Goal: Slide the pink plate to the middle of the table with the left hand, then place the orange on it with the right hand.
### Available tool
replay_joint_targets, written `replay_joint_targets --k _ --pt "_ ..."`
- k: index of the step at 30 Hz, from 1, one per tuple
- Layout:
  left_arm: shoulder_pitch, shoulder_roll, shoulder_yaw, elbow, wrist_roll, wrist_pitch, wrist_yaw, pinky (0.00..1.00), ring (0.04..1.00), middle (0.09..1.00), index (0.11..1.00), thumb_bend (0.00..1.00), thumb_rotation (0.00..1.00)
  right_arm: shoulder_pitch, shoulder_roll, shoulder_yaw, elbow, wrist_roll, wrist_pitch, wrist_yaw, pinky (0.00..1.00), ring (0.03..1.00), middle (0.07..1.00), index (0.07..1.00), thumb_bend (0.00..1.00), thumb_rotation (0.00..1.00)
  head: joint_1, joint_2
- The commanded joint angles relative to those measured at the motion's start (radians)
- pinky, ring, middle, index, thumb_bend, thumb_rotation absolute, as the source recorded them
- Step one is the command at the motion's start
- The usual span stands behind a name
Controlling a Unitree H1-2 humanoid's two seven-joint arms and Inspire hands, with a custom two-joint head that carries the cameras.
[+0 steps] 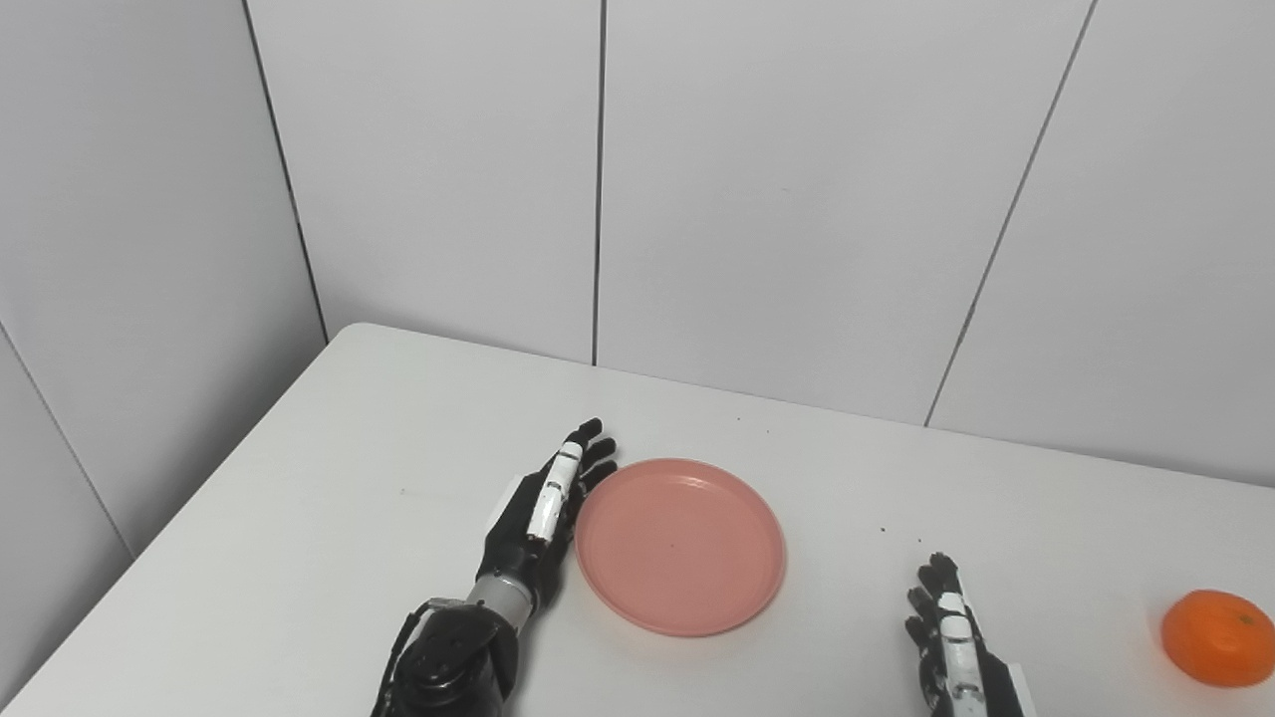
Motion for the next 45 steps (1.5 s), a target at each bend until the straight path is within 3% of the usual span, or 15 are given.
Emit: replay_joint_targets --k 1,17,27,39,45 --pt "-0.023 -0.024 -0.029 -0.012 -0.003 0.02 -0.034 0.91 0.924 0.927 0.916 0.37 1.0 -0.011 0.016 0.005 -0.037 0.002 0.011 -0.003 1.0 0.981 0.981 0.978 0.26 1.0 0.001 0.001" --pt "0.031 -0.092 -0.056 -0.11 -0.012 0.046 -0.036 0.91 0.916 0.925 0.913 0.4 1.0 -0.02 0.064 0.033 -0.09 -0.034 0.078 -0.033 1.0 0.98 0.982 0.976 0.25 1.0 -0.131 0.069" --pt "0.056 -0.098 -0.053 -0.139 -0.015 0.06 -0.043 0.92 0.915 0.918 0.907 0.38 1.0 -0.031 0.074 0.04 -0.085 -0.071 0.062 -0.047 0.99 0.966 0.974 0.974 0.25 1.0 -0.203 0.085" --pt "0.063 -0.092 -0.048 -0.131 -0.018 0.049 -0.062 0.92 0.919 0.923 0.91 0.38 1.0 -0.041 0.049 0.043 -0.114 -0.121 0.079 -0.051 0.96 0.954 0.964 0.969 0.3 1.0 -0.289 0.083" --pt "0.069 -0.09 -0.037 -0.13 -0.024 0.047 -0.07 0.91 0.916 0.921 0.91 0.37 1.0 -0.077 0.008 0.041 -0.184 -0.178 0.163 -0.043 0.92 0.921 0.933 0.933 0.29 1.0 -0.344 0.086"
